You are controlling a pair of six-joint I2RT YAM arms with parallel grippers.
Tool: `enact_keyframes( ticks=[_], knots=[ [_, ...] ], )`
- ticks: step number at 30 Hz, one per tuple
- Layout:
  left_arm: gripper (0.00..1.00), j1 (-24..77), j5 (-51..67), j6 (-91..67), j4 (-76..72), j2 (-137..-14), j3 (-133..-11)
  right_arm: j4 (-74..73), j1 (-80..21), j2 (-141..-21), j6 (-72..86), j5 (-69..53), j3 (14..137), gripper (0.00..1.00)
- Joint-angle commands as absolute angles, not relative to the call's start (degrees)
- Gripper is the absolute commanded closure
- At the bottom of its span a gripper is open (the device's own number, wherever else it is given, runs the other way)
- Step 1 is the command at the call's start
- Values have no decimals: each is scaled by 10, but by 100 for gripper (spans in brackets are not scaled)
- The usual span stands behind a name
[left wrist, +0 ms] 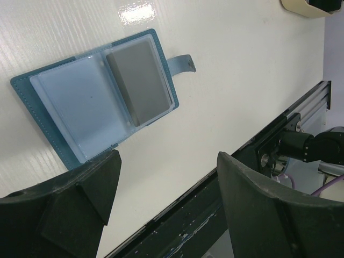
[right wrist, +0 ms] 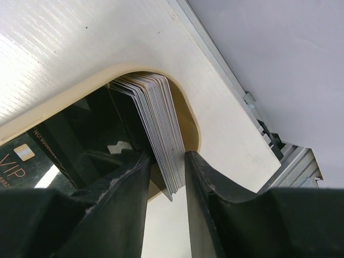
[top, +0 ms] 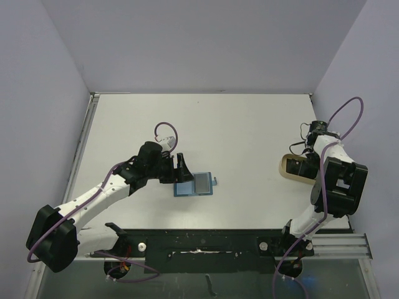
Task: Put the credit cards into the card holder
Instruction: Pick up the credit card from the storage box.
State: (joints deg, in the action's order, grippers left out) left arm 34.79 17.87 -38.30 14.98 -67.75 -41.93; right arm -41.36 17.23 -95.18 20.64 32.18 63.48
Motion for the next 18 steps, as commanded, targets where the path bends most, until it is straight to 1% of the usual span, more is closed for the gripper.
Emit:
enact_keyframes(
  ticks=[1, 4, 12, 18],
  knots=[
    [29, 345, 189, -375, 122, -674, -432, -402, 174, -935, 201, 339, 657, 71],
    [29, 345, 190, -375, 122, -674, -432, -402, 174, -935, 201, 339, 657, 75],
    [29, 345, 190, -375, 121, -674, -432, -404, 172, -930, 200, 344, 662, 75],
    [29, 345, 190, -375, 121, -673, -432, -407, 171, -925, 199, 344, 665, 80]
  ],
)
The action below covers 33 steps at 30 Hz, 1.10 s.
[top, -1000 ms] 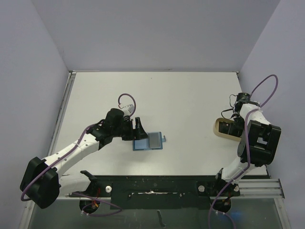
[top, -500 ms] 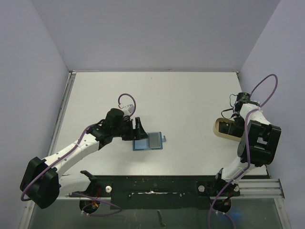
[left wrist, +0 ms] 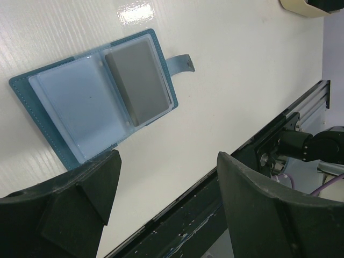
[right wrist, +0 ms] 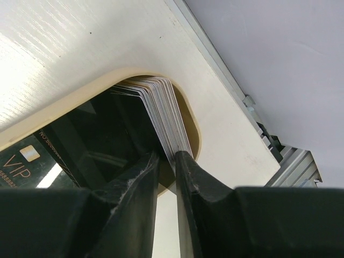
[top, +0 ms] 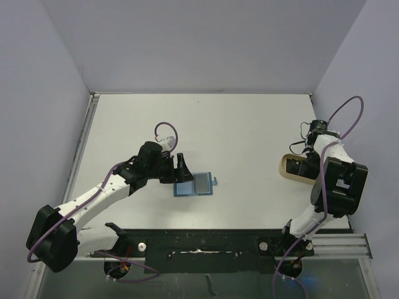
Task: Put the credit cards into the card holder
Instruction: Pick up the credit card from the storage box.
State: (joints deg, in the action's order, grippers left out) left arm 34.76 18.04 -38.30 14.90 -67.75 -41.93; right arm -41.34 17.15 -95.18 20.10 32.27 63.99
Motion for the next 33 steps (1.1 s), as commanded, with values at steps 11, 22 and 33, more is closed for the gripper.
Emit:
enact_keyframes(
  ticks=[11, 22, 33],
  knots=[
    [29, 345, 190, -375, 120, -674, -431, -410, 169, -915, 191, 318, 673, 89],
    [29, 344, 172, -380, 135, -684, -433, -468, 108, -869, 203, 247, 720, 100],
    [41, 303, 137, -413, 141, -692, -401, -468, -50, -775, 251, 171, 751, 100]
  ],
)
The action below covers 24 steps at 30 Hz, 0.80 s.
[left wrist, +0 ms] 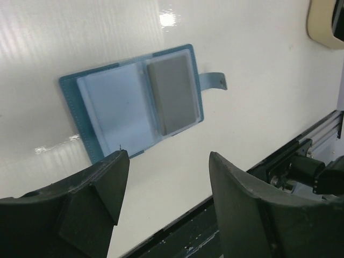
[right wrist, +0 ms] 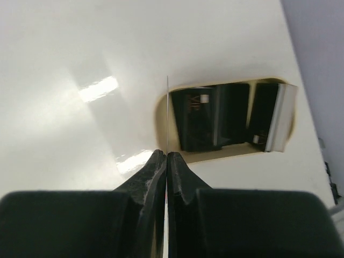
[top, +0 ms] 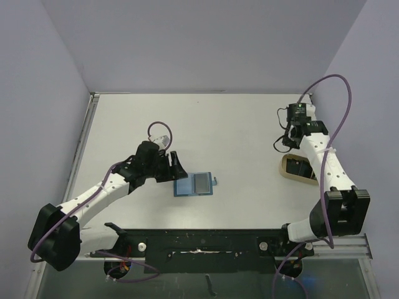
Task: Put the credit cards into the card holder
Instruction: Pick up the credit card from the storage box.
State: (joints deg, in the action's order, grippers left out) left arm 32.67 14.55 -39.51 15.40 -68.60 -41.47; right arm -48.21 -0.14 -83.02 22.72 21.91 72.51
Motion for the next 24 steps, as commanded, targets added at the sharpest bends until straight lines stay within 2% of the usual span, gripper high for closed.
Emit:
enact_keyframes(
  ticks=[1, 4, 7, 10, 14, 24],
  knots=[
    [43, 296, 142, -420, 134, -694, -395, -459, -68, -766, 255, 156, 749, 100],
    [51, 283, 149, -431, 116, -703, -379, -433, -121, -738, 274, 116, 744, 100],
    [63, 277, 141, -433, 110, -715, -366, -392, -165, -710, 302, 75, 716, 100],
    [82, 274, 140, -437, 92, -725, -351, -342, -193, -694, 335, 16, 679, 100],
    [100, 273, 156, -445, 60, -743, -331, -274, -230, -683, 376, -33, 625, 100],
    [100, 273, 151, -448, 35, -771, -304, -143, -328, -738, 431, -99, 537, 100]
  ],
)
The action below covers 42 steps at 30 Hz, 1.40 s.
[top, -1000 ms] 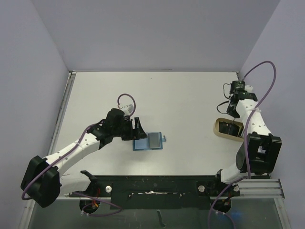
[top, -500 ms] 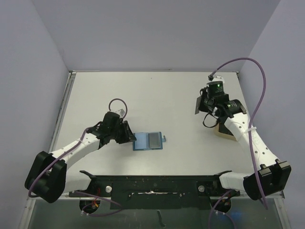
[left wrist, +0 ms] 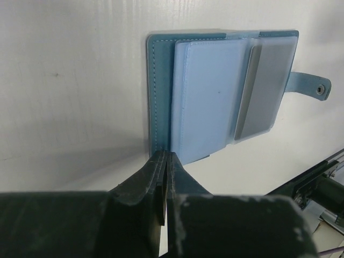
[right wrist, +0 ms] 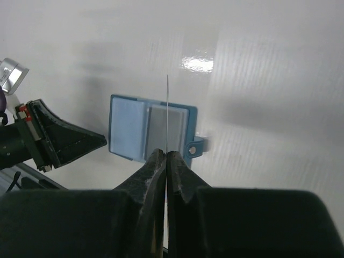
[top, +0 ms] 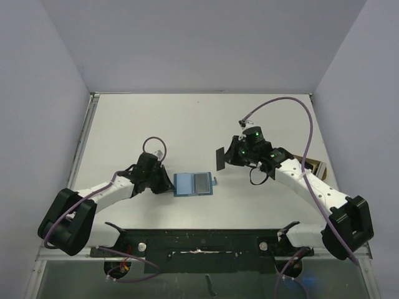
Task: Put the credit cards into the card holder
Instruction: Insert the credit card into the card holder.
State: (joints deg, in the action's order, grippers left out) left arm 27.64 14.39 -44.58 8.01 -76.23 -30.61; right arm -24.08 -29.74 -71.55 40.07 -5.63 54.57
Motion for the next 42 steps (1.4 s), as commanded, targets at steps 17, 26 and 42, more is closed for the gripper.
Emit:
enact_keyframes(
  ticks=[17, 26, 42],
  knots=[
    [100, 274, 161, -452, 9, -797, -281, -40, -397, -884, 455, -155, 508, 98],
    [100, 274, 165, -452, 6, -796, -276, -18, -396, -931, 460, -159, 489, 97],
    [100, 274, 166, -449, 8, -790, -274, -5, -390, -971, 447, -181, 471, 90]
  ],
)
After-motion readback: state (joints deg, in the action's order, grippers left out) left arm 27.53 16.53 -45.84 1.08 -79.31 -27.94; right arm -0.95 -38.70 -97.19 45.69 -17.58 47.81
